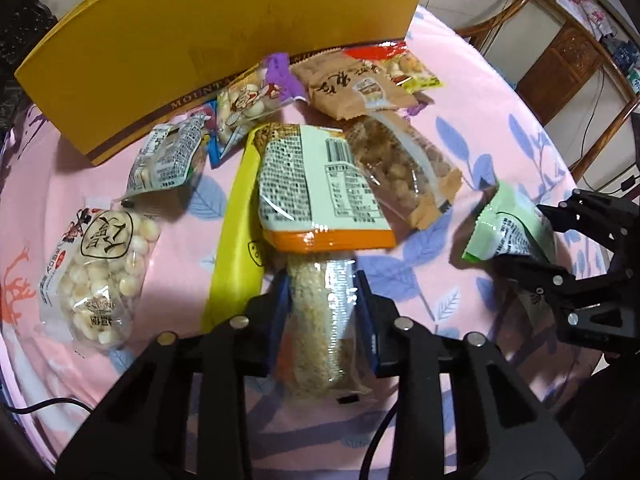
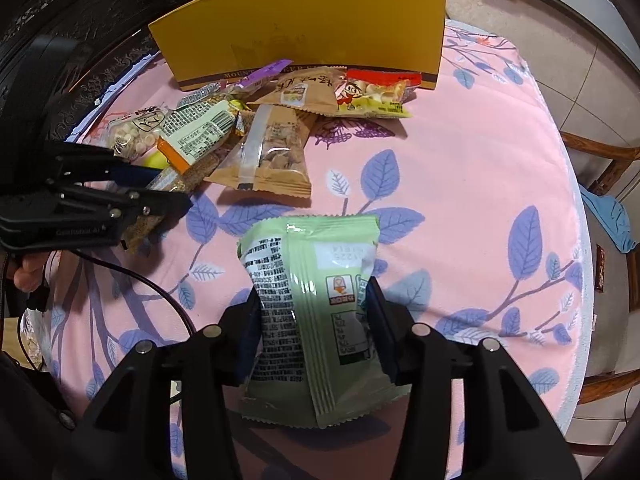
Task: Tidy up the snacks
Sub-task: 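Grasp the clear grain bar with the left tool while the right tool lifts the green bag, then carry both snacks into the yellow box and open both tools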
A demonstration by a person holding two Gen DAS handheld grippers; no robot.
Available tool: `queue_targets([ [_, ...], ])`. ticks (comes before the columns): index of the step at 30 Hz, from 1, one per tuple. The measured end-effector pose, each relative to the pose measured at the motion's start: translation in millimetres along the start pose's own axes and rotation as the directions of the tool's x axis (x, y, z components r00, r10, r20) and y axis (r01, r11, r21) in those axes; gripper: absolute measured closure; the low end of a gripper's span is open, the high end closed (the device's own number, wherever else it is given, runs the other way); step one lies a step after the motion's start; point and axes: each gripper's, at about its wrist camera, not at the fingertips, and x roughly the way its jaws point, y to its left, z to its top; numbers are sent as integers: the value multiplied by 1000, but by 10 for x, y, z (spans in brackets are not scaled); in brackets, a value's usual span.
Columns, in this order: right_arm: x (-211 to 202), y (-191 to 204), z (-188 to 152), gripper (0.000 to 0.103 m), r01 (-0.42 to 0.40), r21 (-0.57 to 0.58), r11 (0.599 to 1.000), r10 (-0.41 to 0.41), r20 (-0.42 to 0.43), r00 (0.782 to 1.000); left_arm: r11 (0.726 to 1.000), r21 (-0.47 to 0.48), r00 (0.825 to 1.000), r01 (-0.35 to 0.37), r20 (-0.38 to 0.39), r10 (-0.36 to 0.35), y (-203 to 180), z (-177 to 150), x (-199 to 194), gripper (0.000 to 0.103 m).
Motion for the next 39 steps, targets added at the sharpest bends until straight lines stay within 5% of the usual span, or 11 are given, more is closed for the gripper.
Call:
queue_targets([
  [11, -22, -31, 20, 58, -14, 6, 1000, 14, -6, 1000, 999, -25, 999, 34, 27, -33, -8, -186, -179, 74],
  [20, -263, -20, 129, 59, -37, 16, 999, 36, 45, 998, 991, -95, 991, 99, 97, -90, 78, -328, -690, 74],
  [31, -706, 20, 497, 59, -67, 35, 997, 59, 186, 981, 990, -102, 955, 100, 289, -67, 162, -84, -1405, 74],
  [39, -1081, 83, 885, 59, -73, 5, 997, 68, 310, 948, 989, -127, 924, 71, 382, -18, 270, 198, -1772, 74],
])
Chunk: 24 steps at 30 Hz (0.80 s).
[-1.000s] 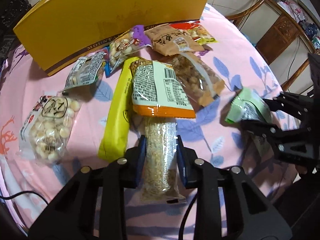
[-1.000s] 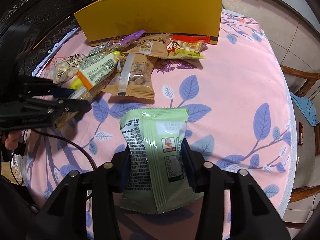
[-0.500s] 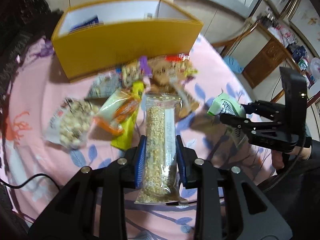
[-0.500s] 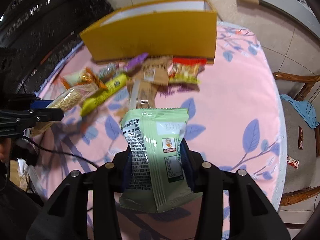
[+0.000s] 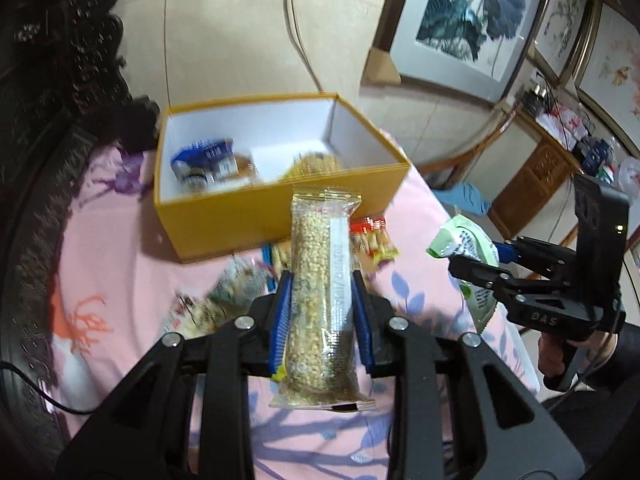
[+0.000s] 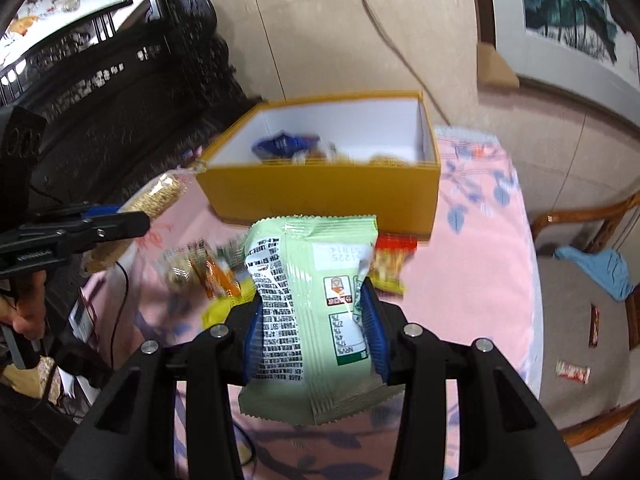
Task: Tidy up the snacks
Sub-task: 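Carry both snacks into the yellow box and open both tools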
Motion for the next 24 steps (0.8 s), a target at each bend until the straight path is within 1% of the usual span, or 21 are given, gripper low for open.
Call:
queue_targets([
  [5, -85, 1, 382, 59, -2, -16, 1000, 3, 87, 996, 1000, -1, 998, -23, 63, 23, 46, 308, -82, 74],
  [8, -88, -8, 657, 59, -15, -11, 1000, 16, 134, 991, 999, 3, 993, -38, 109, 38, 70, 590, -101, 74],
  [10, -87, 6, 870, 59, -9, -27, 1000, 14, 180, 984, 999, -1, 990, -45, 135, 45, 88, 765, -83, 74],
  [15, -4, -3, 1246, 59, -5, -40, 999, 15, 247, 969, 998, -12, 982, -61, 180, 62, 126, 1170, 21, 74],
  [19, 180, -48, 1431, 59, 2, -50, 999, 11, 253, 967, 997, -13, 979, -81, 186, 82, 188, 1379, 192, 74],
  [22, 345, -89, 1550, 59, 6, -46, 999, 6, 249, 968, 995, -31, 979, -95, 180, 99, 277, 1492, 359, 74],
  [23, 397, -94, 1592, 58, 7, -43, 999, 3, 247, 969, 994, -40, 978, -105, 179, 110, 316, 1532, 421, 73],
  [24, 466, -120, 1632, 57, 5, -40, 999, 4, 240, 971, 992, -50, 976, -117, 180, 124, 345, 1560, 461, 68],
])
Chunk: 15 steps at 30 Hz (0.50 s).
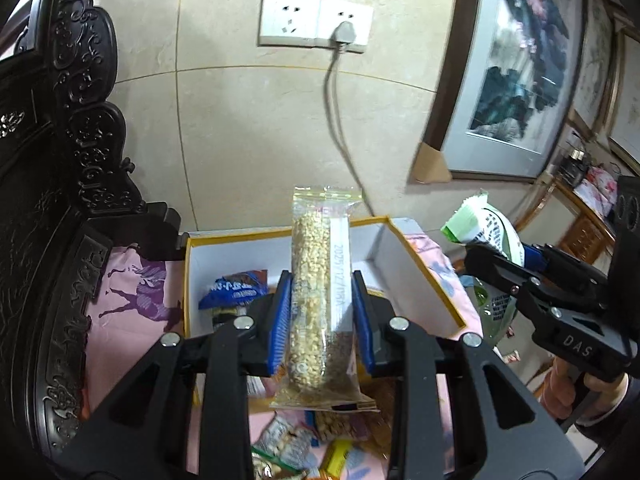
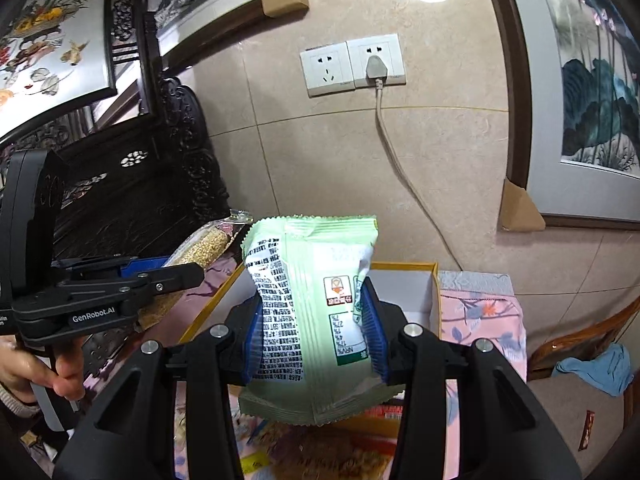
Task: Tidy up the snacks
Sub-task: 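Carry both snacks into the yellow box and open both tools, then move both tools back to the pile, right tool over the brown pastry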
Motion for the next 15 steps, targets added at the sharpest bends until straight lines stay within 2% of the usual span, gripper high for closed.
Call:
queue_targets([
  [1, 88, -23, 18, 51, 4, 5, 1000, -4, -19, 1000, 1000, -17, 1000, -24, -1, 24, 33, 31, 57, 31],
  [2, 149, -30, 26, 39, 23, 8, 1000, -23, -32, 999, 998, -36, 999, -49, -1, 49, 66, 43, 82, 8],
  [3, 164, -31, 23, 32, 51, 13, 999, -51, -33, 998, 994, -73, 996, -85, 22, 87, 101, 66, 74, 8],
  [5, 120, -42, 17, 18, 71, 24, 997, -71, 2, 997, 993, -95, 997, -70, 37, 73, 140, 78, 30, 8],
  [7, 40, -37, -25, 9, 71, 23, 997, -72, 24, 997, 992, -99, 996, -75, 41, 80, 162, 44, -12, 7],
  [15, -155, -90, -338, 9, 74, 51, 996, -71, -51, 996, 983, -152, 995, -100, -18, 99, 336, -279, -137, 7],
])
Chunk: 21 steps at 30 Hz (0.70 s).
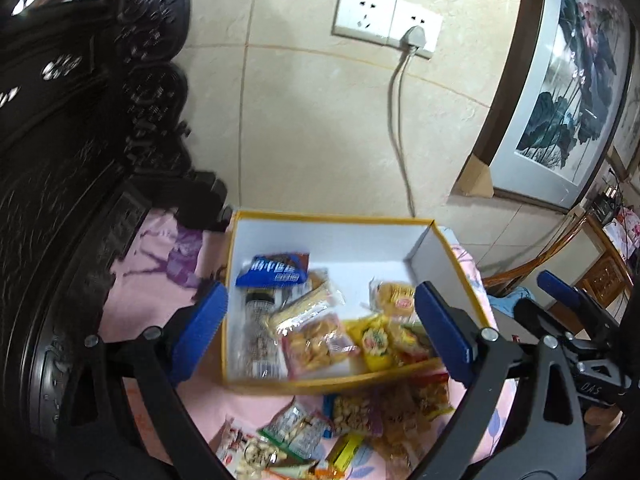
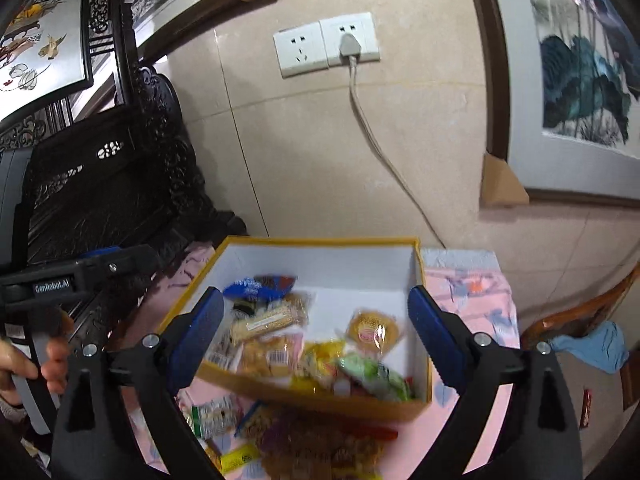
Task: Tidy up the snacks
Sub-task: 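Move both tools back to the pile, right tool over the brown pastry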
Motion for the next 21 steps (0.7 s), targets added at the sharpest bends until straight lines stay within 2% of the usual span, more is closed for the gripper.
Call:
queue_targets([
  [15, -178, 87, -830, 9, 22, 38, 999, -15, -165, 986, 998, -44, 993, -53, -104, 48, 323, -765, -249, 7],
  [18, -148, 114, -1002, 9, 24, 40, 999, -16, -194, 981, 997, -50, 991, -53, -129, 46, 369, -907, -301, 7],
  [21, -4, 114, -1198, 10, 21, 71, 997, -2, -258, 966, 997, -49, 987, -64, -153, 56, 428, -1050, -348, 7],
])
